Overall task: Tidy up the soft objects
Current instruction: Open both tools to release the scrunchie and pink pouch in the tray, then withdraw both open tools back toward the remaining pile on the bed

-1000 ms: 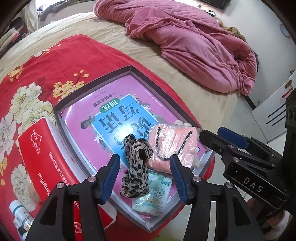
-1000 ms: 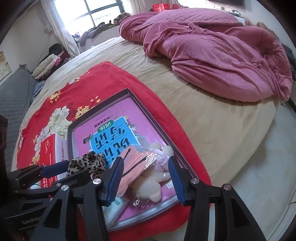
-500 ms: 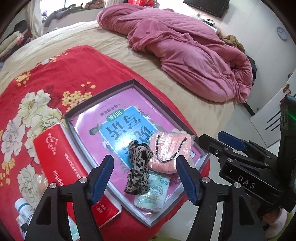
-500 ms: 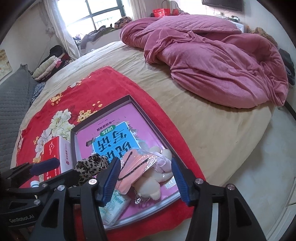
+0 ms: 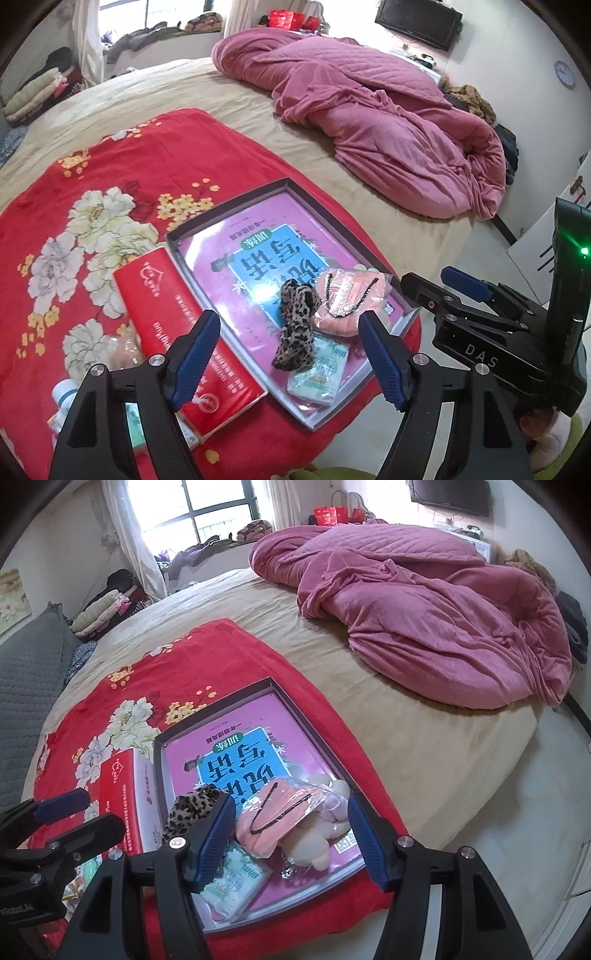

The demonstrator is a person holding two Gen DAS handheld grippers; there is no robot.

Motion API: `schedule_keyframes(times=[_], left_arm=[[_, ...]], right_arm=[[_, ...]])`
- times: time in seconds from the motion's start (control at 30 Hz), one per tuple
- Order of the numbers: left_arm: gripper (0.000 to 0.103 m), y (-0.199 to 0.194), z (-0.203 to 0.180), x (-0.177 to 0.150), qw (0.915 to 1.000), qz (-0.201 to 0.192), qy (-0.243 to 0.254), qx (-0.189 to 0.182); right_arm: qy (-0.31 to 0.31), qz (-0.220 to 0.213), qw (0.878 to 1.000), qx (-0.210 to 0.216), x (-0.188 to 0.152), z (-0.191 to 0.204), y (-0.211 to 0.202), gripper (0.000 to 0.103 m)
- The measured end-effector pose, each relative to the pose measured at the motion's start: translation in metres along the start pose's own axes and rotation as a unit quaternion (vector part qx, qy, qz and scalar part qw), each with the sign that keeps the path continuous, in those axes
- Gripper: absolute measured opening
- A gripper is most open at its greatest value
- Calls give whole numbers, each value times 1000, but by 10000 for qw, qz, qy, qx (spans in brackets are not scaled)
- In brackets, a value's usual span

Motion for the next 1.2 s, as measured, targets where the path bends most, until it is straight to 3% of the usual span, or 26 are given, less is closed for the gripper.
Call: schedule_keyframes(times=[0.6,1.2], left_arm=[[80,-46,22,-19,9993,-249,-163,241],[80,-107,86,-57,9946,-538,-650,599]], right_arm=[[-266,-221,9994,-10,-2,23,-31,67],[-952,-470,9937,346,-8,107,-69,67]])
Point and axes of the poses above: each gripper's, at about its wrist camera, not at the fingertips, and y roughly the way its jaws point, z to its left, x to its top, the point moved 8 cm from there along y, roughly the way its jaws point
